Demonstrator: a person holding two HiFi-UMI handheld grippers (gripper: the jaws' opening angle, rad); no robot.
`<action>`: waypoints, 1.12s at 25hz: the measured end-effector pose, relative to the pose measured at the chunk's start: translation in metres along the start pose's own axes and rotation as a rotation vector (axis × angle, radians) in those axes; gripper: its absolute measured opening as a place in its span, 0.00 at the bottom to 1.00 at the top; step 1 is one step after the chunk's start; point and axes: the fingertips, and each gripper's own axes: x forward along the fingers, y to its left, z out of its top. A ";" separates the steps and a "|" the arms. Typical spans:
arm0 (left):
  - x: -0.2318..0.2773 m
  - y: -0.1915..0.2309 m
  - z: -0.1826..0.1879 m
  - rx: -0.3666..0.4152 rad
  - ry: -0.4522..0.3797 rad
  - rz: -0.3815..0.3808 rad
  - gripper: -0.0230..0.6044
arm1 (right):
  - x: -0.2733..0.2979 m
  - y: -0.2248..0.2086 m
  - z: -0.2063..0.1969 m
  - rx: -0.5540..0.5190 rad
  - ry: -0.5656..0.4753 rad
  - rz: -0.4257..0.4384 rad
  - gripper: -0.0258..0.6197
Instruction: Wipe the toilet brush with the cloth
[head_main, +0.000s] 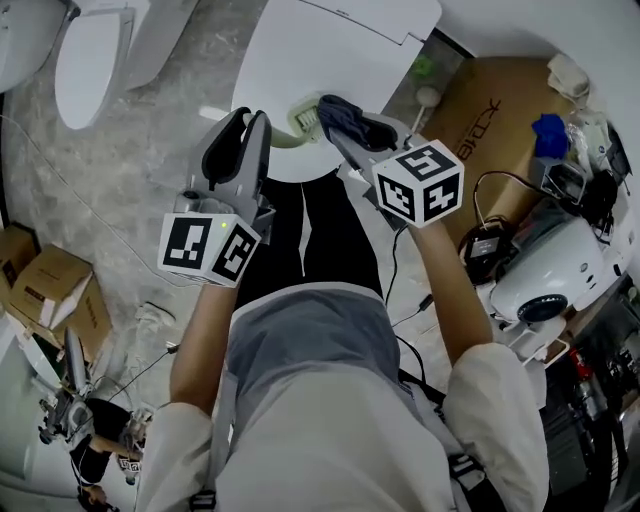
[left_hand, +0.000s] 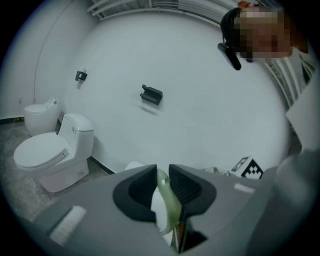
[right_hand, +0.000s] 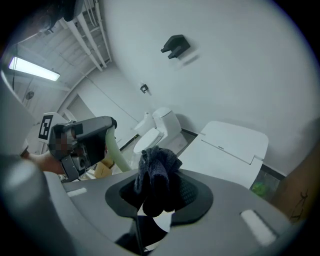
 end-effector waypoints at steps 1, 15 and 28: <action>0.000 -0.001 0.000 0.001 -0.005 0.000 0.04 | 0.006 -0.002 0.000 -0.006 0.011 0.009 0.21; 0.000 -0.001 -0.001 0.014 -0.076 -0.001 0.04 | 0.090 -0.033 -0.020 -0.002 0.172 0.157 0.21; -0.014 0.012 -0.005 -0.002 -0.118 -0.006 0.04 | 0.162 -0.038 -0.030 -0.126 0.277 0.239 0.21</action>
